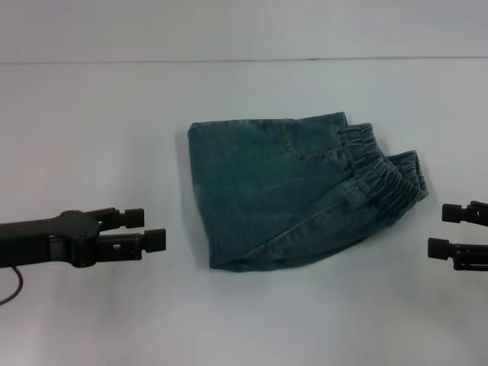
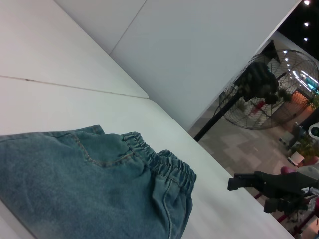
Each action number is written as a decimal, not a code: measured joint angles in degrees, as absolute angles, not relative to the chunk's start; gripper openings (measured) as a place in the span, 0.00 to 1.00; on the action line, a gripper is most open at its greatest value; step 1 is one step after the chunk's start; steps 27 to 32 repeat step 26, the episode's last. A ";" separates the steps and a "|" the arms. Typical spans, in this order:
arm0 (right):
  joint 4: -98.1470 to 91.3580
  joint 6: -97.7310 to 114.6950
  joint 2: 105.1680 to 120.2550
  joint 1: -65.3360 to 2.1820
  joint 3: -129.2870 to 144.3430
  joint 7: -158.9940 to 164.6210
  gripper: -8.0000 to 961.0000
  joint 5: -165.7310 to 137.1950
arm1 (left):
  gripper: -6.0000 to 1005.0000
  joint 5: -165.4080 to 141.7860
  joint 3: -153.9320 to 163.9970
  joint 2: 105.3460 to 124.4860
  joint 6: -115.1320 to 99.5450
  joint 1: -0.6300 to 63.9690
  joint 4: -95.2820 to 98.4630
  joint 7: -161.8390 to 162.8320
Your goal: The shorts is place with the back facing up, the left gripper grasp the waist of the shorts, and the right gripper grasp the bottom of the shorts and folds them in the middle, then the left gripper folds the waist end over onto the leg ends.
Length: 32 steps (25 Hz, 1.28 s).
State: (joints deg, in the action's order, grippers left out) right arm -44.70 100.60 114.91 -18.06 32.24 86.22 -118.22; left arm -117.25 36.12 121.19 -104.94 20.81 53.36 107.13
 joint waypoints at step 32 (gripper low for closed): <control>-38.44 97.39 117.75 -26.59 34.66 82.60 0.98 -122.52 | 0.94 -118.05 39.83 120.75 -105.29 23.44 50.88 107.31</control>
